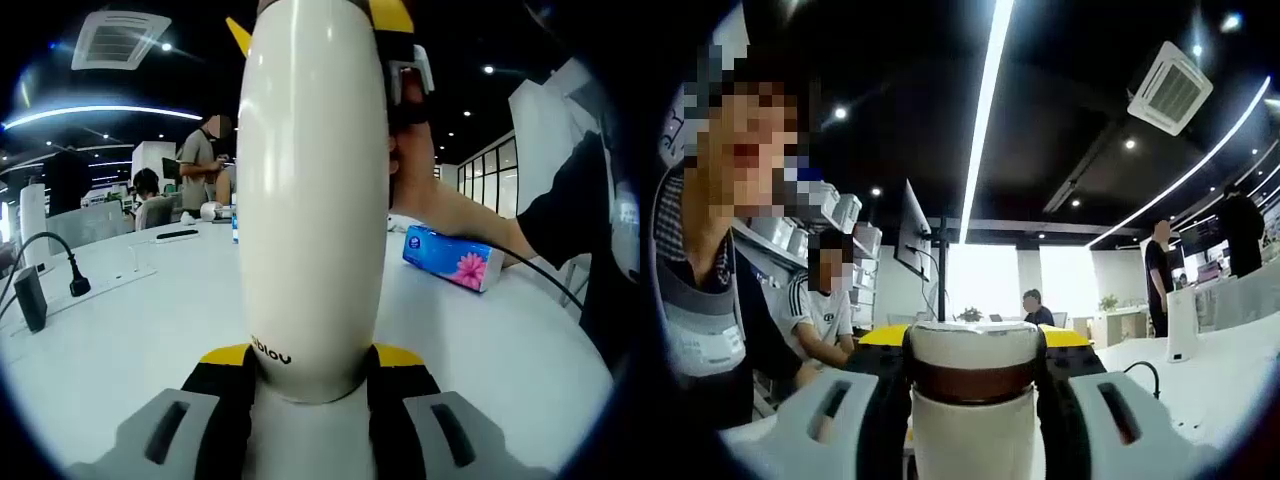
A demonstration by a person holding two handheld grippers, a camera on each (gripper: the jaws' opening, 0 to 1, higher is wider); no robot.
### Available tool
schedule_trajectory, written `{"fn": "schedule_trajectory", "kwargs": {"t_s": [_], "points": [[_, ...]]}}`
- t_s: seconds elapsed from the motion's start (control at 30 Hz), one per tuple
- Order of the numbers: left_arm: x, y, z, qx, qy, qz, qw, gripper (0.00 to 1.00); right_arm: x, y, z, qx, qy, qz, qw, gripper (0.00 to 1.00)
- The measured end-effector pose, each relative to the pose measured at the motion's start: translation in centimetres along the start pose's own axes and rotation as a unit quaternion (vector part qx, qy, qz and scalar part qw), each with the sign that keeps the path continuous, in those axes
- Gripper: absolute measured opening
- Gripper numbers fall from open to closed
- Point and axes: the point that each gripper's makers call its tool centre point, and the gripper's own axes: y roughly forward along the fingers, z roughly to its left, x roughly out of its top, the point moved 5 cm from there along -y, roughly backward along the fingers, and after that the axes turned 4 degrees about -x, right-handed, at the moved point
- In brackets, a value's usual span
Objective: Grasp the water cup twist off the cup lid place the cup lid on the table
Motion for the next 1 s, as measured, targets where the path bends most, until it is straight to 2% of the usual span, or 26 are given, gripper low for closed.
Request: {"fn": "schedule_trajectory", "kwargs": {"t_s": [0.33,1.0], "points": [[0.03,-0.13,-0.18,-0.001,0.000,0.000,1.0000,0.46,0.33,-0.15,0.01,-0.002,0.010,-0.006,0.9999,0.52],[0.04,-0.09,-0.21,-0.001,0.001,0.000,1.0000,0.46,0.65,-0.16,0.11,-0.004,-0.004,-0.010,0.9999,0.49]]}}
